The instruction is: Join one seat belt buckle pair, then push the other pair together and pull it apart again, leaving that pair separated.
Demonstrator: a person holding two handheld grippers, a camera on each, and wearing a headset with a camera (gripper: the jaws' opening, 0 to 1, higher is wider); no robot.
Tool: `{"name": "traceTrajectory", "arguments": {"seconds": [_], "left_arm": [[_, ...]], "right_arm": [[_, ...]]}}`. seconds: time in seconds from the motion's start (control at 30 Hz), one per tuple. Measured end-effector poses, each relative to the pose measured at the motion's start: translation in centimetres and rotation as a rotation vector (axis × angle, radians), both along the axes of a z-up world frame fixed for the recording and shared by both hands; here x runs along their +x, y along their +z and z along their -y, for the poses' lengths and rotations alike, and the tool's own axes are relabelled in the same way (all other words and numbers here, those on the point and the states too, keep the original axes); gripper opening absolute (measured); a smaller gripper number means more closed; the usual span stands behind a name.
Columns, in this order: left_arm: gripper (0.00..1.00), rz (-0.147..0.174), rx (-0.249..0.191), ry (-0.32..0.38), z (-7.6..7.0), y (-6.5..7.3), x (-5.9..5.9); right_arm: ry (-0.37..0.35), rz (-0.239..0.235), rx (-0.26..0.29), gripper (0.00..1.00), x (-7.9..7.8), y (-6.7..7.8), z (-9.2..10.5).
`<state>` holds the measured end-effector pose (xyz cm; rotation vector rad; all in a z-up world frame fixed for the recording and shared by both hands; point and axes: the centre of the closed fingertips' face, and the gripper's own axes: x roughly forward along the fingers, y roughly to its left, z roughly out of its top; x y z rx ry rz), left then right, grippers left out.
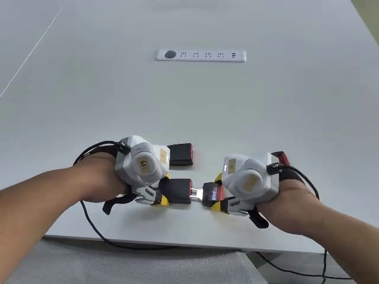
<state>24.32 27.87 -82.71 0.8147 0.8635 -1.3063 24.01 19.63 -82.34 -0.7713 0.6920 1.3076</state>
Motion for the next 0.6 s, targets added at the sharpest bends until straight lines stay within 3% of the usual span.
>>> {"name": "traceTrajectory", "arguments": {"seconds": [0.6], "left_arm": [[0.32,-0.009,0.007,-0.027,0.09,-0.12,0.01]], "right_arm": [[0.034,-0.009,-0.034,0.30,0.41,0.12,-0.91]]}}
